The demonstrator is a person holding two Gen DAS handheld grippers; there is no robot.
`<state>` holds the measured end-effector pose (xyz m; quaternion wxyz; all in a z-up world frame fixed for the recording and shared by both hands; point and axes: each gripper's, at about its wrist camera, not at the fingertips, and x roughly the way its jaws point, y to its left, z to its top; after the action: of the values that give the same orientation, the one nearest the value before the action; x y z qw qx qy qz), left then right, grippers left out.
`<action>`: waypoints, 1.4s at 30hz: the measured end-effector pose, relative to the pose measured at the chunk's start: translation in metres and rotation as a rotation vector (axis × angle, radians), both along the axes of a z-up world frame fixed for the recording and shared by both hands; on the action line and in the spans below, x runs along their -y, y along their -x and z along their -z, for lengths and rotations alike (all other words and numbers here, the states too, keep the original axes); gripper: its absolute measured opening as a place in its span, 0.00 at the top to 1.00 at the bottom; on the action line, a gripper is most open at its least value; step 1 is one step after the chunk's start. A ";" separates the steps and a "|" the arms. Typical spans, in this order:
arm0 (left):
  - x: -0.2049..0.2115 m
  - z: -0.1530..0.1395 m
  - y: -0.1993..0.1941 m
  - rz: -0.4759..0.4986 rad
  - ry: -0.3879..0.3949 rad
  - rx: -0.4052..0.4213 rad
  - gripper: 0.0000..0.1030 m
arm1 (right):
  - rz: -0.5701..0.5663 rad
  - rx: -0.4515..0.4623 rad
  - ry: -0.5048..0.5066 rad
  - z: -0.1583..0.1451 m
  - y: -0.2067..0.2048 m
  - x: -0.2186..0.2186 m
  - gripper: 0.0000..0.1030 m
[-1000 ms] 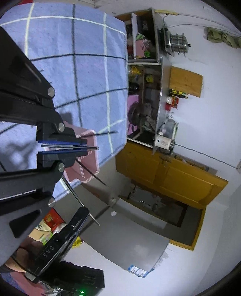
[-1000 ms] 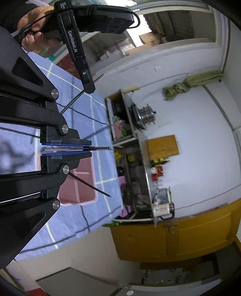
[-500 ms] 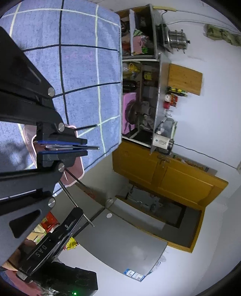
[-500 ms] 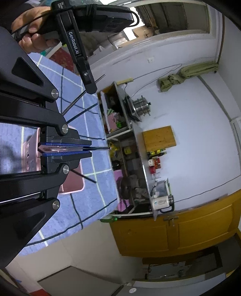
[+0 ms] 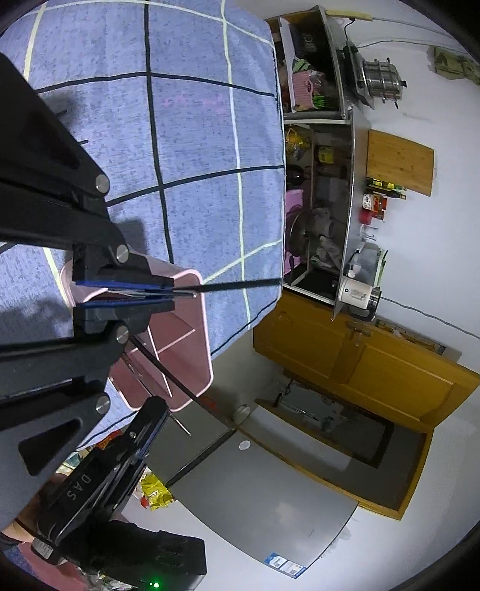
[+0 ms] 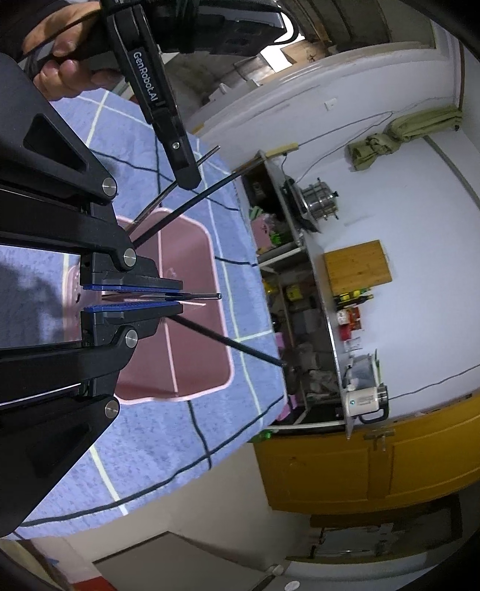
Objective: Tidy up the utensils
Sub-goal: 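Carry the chopstick into the pink caddy and open the right tool, then move the open right tool back over the remaining chopsticks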
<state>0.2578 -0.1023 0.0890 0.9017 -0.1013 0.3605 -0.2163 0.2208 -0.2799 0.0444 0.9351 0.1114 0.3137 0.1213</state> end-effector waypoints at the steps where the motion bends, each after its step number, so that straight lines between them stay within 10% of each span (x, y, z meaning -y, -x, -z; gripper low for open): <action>1: 0.000 0.001 0.000 -0.001 -0.001 0.000 0.95 | -0.001 -0.009 0.003 0.002 -0.001 0.000 0.95; 10: -0.007 -0.007 0.014 -0.005 0.005 0.031 0.78 | 0.027 -0.006 0.023 -0.002 0.011 0.003 0.89; 42: -0.083 0.010 0.159 -0.169 -0.092 0.154 0.72 | -0.098 0.101 0.096 0.001 0.132 -0.060 0.82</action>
<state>0.0986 -0.0189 0.0786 0.9453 -0.0732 0.2901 -0.1297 0.0891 -0.2200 0.0433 0.9470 0.0446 0.2767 0.1572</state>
